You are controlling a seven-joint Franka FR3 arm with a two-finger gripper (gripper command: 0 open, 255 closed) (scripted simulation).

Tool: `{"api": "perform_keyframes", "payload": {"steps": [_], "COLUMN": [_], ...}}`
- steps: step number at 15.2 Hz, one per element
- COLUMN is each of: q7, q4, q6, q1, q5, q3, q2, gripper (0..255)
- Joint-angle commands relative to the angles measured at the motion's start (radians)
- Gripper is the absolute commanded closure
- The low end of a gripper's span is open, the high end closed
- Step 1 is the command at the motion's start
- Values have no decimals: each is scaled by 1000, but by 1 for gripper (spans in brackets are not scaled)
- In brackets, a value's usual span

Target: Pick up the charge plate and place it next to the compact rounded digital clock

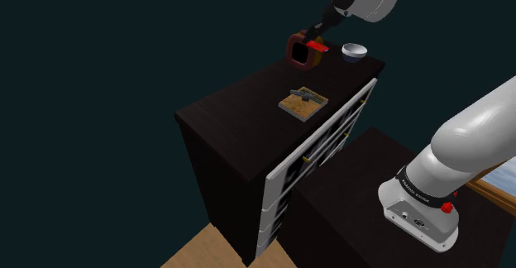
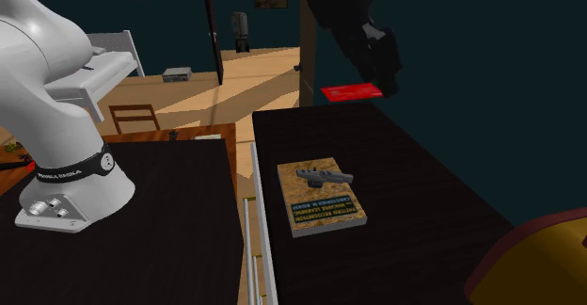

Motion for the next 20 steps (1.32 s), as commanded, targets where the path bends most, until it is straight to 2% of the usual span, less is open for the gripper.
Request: {"api": "perform_keyframes", "payload": {"steps": [1,9,16,20], "q7": [-64,-310,-472,-509], "q4": [30,201,408,401], "q6": [-23,-144,-281,-260], "q1": [-7,-66,-152,-159], "q5": [26,137,219,252], "q3": [-37,-170,-244,-240], "q2": [20,147,301,326], "gripper": [255,255,255,255]}}
